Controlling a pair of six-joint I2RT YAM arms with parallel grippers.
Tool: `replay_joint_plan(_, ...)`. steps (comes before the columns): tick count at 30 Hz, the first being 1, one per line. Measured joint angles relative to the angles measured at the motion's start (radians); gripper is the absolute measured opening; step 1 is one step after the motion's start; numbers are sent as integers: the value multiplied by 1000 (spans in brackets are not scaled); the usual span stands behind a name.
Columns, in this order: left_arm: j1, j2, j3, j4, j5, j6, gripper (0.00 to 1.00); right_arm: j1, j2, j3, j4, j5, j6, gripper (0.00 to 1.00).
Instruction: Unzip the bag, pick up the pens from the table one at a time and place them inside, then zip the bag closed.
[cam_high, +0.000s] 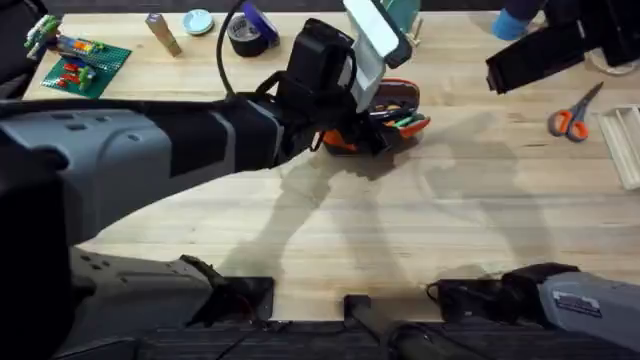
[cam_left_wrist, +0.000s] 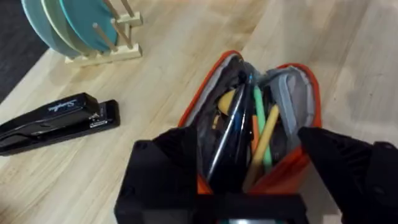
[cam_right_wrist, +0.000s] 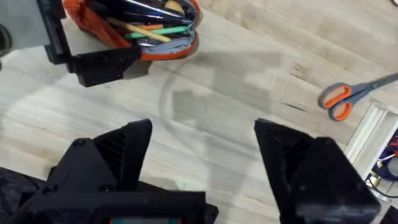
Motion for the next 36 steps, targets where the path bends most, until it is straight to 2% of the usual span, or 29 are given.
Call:
replay_joint_plan(4, 3, -19, 0, -8, 0, -1, 992, 0, 0, 0, 0, 0, 0, 997)
replay_joint_plan(8, 22, -101, 0, -70, 0, -8, 993, 0, 0, 0, 0, 0, 0, 996)
replay_joint_plan(18, 143, -338, 0, -434, -8, -9, 992, 0, 0, 0, 0, 0, 0, 996)
replay_joint_plan(25, 237, -399, 0, -649, -63, -12, 993, 0, 0, 0, 0, 0, 0, 996)
replay_joint_plan(29, 257, -399, 0, -712, -90, -15, 993, 0, 0, 0, 0, 0, 0, 996)
replay_joint_plan(36, 257, -399, 0, -775, -131, -15, 993, 0, 0, 0, 0, 0, 0, 996)
